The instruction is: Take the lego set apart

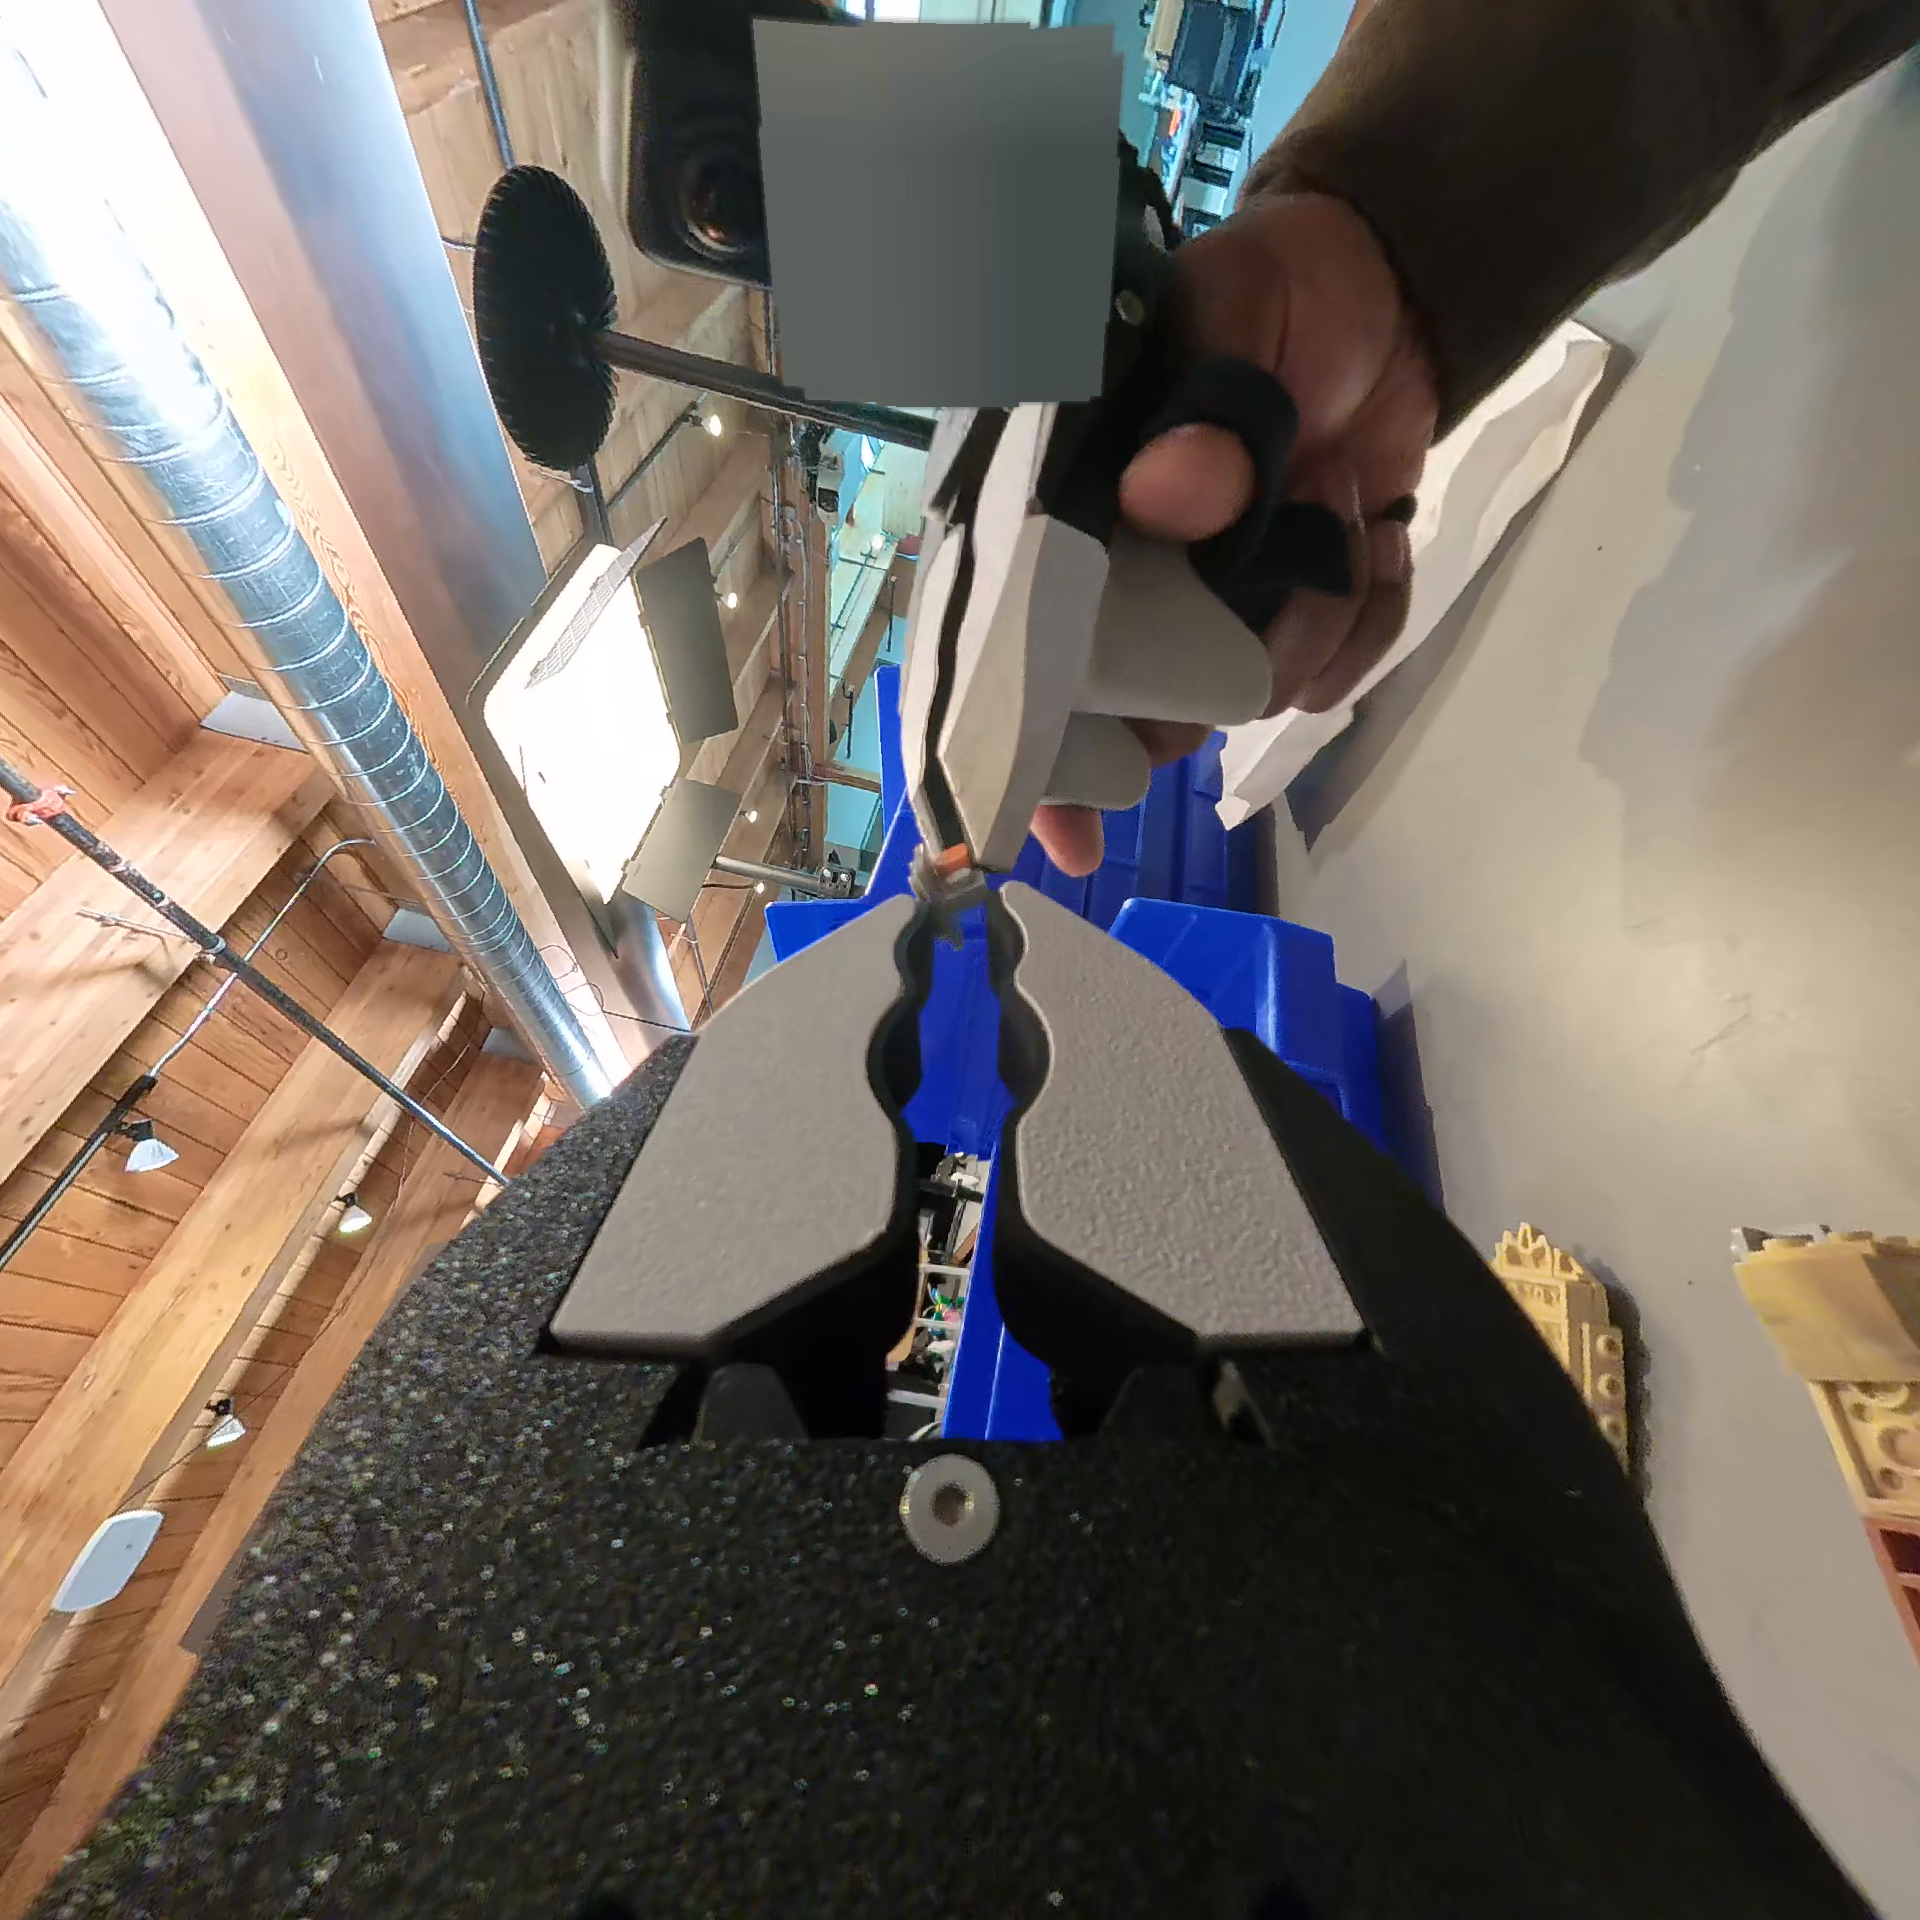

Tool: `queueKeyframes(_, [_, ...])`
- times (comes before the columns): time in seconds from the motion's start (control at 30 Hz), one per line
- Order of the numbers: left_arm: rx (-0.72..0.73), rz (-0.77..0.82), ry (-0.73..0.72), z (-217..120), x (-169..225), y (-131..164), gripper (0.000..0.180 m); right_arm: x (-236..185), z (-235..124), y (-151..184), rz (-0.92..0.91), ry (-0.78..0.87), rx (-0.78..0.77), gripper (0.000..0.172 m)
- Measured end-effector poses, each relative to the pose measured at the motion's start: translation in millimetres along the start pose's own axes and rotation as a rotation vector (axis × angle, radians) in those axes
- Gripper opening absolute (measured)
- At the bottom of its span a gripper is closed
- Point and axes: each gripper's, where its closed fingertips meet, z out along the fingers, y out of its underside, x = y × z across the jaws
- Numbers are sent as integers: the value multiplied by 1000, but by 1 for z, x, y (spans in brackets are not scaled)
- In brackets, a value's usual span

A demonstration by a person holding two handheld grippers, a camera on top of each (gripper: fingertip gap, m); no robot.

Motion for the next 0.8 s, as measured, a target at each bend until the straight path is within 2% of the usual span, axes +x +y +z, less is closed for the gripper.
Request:
queueKeyframes(0.5, [-149,114,44,2,11,20,5,11,6,18,-186,142,-134,9])
queueKeyframes(0.67, [-147,87,41,2,12,23,5,13,7,20,-156,141,-130,7])
queueKeyframes(0.8, [-122,35,33,2,11,22,5,13,6,19,-44,96,-88,6])
